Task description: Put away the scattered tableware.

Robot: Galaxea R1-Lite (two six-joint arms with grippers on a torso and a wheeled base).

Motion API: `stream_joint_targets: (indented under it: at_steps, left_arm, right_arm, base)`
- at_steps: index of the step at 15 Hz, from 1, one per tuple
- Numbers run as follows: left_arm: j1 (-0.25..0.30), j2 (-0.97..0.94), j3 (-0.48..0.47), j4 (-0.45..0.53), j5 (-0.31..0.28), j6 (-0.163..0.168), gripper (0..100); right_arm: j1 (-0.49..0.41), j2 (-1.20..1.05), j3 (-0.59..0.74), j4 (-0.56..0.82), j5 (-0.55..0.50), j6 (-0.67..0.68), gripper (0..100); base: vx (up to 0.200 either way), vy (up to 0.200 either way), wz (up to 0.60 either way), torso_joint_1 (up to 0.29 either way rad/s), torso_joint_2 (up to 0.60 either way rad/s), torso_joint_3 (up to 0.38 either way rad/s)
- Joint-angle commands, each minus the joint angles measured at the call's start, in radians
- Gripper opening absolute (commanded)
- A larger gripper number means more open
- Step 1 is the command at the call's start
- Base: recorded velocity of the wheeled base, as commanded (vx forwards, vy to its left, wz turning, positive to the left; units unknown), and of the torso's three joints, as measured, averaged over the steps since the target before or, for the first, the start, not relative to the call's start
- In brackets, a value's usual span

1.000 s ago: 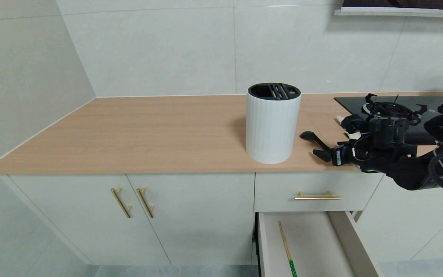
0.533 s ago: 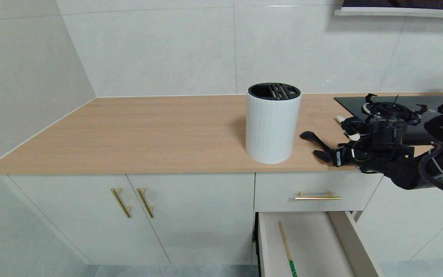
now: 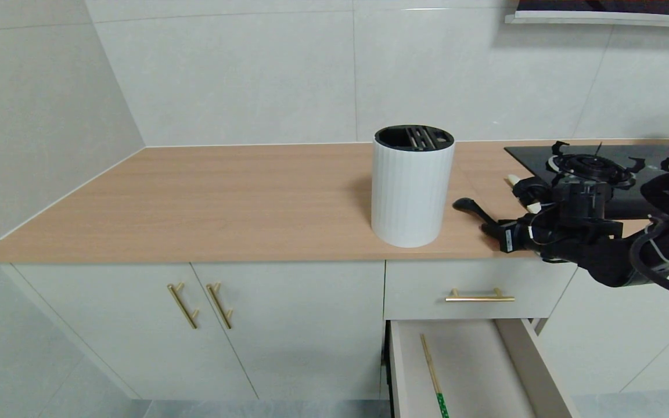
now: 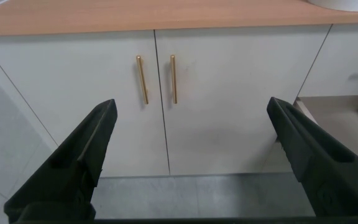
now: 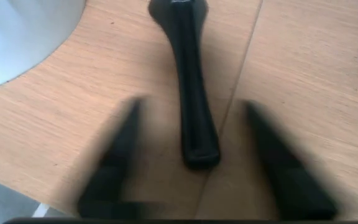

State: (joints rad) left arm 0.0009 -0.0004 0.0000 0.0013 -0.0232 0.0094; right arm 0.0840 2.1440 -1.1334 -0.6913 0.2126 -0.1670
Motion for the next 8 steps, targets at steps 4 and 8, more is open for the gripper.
stream_joint_targets:
  at_steps: [4,8]
  left_arm:
    - [0.001,0.0,0.0,0.0,0.0,0.0,100]
    - [0.001,0.0,0.0,0.0,0.0,0.0,100]
  right_arm:
    - [0.002,-0.009,0.006,0.003,0.001,0.0,0]
    - [0.005,-0.062,0.004,0.088,0.002,0.014,0]
  base:
    - [0.0,0.0,0.0,0.0,0.0,0.0]
    - [0.0,0.0,0.0,0.0,0.0,0.0]
